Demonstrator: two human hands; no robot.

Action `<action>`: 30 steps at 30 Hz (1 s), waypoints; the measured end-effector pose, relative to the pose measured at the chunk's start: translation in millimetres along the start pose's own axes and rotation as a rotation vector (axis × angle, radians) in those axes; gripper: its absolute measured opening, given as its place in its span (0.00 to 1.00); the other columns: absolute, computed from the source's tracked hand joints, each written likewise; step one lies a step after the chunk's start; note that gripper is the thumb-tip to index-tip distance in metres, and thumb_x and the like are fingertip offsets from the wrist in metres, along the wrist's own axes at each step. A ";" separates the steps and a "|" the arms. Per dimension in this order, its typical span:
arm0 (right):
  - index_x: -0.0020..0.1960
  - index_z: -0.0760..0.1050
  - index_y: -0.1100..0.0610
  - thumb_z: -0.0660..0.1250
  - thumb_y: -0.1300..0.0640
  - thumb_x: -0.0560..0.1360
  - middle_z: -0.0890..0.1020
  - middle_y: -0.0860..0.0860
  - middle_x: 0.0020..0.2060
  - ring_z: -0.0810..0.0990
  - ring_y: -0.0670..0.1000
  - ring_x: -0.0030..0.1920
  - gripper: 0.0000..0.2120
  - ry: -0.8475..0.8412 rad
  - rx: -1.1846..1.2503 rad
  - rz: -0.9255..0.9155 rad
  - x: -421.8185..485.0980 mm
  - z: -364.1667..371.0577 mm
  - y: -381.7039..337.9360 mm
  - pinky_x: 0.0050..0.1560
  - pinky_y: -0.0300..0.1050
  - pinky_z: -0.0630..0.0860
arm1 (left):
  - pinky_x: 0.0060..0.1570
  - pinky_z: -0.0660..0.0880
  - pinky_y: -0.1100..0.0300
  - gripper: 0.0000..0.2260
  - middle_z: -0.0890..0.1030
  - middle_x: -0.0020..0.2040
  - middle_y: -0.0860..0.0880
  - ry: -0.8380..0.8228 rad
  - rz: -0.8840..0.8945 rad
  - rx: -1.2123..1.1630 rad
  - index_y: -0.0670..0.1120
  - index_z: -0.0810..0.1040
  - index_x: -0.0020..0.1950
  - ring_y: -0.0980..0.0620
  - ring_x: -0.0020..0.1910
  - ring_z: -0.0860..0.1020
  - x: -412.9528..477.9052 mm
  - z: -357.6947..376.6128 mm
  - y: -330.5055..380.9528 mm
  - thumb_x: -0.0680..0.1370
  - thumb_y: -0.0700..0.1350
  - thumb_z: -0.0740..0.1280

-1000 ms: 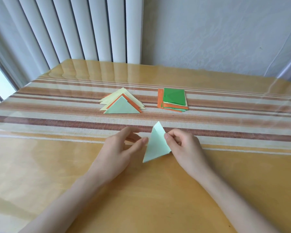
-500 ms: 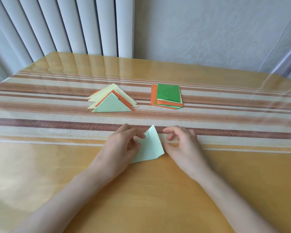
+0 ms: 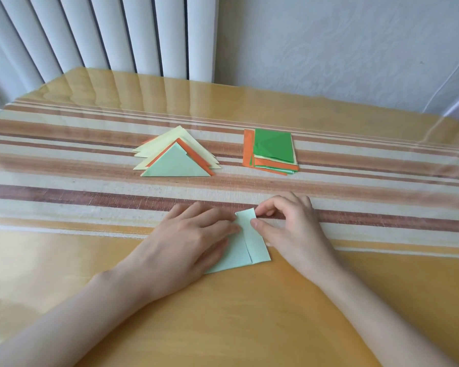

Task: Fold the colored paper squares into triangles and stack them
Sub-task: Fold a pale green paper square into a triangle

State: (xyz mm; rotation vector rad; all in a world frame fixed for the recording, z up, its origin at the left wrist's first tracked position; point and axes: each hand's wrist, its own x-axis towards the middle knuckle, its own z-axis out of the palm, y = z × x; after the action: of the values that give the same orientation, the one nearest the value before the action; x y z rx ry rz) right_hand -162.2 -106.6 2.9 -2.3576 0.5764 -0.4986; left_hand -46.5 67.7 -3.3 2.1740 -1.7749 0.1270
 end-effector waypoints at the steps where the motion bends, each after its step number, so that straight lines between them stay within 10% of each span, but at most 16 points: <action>1: 0.43 0.79 0.48 0.74 0.55 0.70 0.74 0.38 0.41 0.67 0.45 0.51 0.05 0.002 0.030 -0.001 1.1 1.7 1.9 0.53 0.52 0.75 | 0.51 0.65 0.61 0.15 0.77 0.61 0.57 -0.002 0.000 -0.014 0.53 0.78 0.61 0.53 0.55 0.74 1.0 0.2 -1.2 0.80 0.51 0.56; 30: 0.45 0.84 0.58 0.69 0.62 0.73 0.81 0.51 0.45 0.73 0.55 0.50 0.05 0.068 -0.462 -0.678 4.4 -6.0 13.0 0.51 0.50 0.69 | 0.55 0.66 0.56 0.14 0.74 0.66 0.55 -0.031 0.010 -0.019 0.52 0.74 0.61 0.51 0.56 0.72 3.4 1.5 -3.4 0.79 0.52 0.56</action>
State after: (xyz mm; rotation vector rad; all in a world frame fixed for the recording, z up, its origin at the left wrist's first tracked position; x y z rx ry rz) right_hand -165.0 -120.9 -0.6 -2.9770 -0.1279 -0.8101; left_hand -42.7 64.6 -4.4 2.1653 -1.7963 0.0793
